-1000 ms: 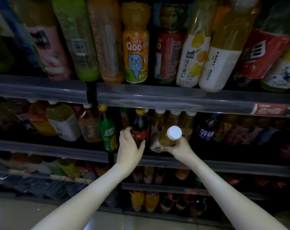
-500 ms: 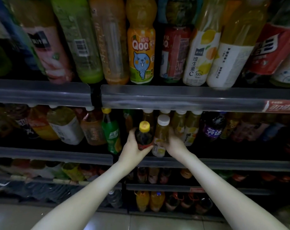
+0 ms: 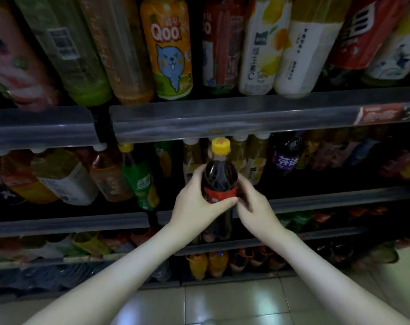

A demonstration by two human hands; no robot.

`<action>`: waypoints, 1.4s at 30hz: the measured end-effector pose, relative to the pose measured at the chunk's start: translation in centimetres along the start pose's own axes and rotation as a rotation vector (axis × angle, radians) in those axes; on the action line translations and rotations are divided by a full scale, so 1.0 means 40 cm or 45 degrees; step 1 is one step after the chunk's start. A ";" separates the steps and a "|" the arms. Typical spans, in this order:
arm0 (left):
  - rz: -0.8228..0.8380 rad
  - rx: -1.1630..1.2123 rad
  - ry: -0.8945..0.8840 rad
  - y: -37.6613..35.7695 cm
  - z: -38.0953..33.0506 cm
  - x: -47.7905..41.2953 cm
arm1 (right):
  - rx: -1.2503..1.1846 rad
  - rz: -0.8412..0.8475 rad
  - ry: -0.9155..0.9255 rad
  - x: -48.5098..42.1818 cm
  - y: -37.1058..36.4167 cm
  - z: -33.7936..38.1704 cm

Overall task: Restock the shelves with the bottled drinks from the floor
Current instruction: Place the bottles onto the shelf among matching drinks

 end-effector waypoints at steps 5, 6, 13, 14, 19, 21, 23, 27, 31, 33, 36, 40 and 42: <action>0.061 0.023 0.042 -0.109 -0.137 -0.030 | -0.182 0.167 -0.042 0.091 0.112 -0.005; 0.070 0.025 0.040 -0.138 -0.169 -0.036 | -0.171 0.123 -0.043 0.104 0.136 -0.013; 0.279 0.105 -0.146 -0.397 -0.399 -0.105 | -0.214 -0.226 -0.021 0.258 0.443 -0.101; 0.380 0.129 -0.198 -0.435 -0.431 -0.116 | -0.271 -0.267 -0.003 0.282 0.497 -0.116; 0.806 0.034 -0.198 -0.600 -0.536 -0.165 | -0.579 -0.478 0.066 0.351 0.745 -0.154; 0.825 -0.002 -0.180 -0.647 -0.576 -0.192 | -0.574 -0.547 0.142 0.358 0.832 -0.130; 0.756 -0.079 -0.249 -0.669 -0.630 -0.228 | -0.482 -0.587 0.215 0.356 0.903 -0.094; 0.555 -0.243 -0.425 -0.656 -0.750 -0.307 | -0.388 -0.599 0.323 0.327 1.012 -0.042; 0.377 -0.434 -0.628 -0.638 -0.855 -0.366 | -0.299 -0.655 0.402 0.311 1.112 0.010; 0.376 -0.475 -0.716 -0.640 -0.908 -0.391 | -0.310 -0.724 0.454 0.314 1.162 0.014; 0.377 -0.504 -0.840 -0.663 -0.974 -0.421 | -0.281 -0.928 0.493 0.333 1.227 0.015; 0.042 -0.587 -0.985 -0.691 -1.019 -0.474 | -0.033 -1.324 0.453 0.376 1.299 0.007; -0.180 -0.639 -1.012 -0.703 -1.033 -0.507 | 0.015 -1.408 0.446 0.379 1.334 -0.008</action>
Point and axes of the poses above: each hand's wrist, its own x-axis away from the middle knuckle, its own y-axis out of the back of the hand, z = x × y, the point moved 4 cm from there along -x, towards the middle knuckle, and after that the axes turned 9 degrees about z, right-handed, at the moved point
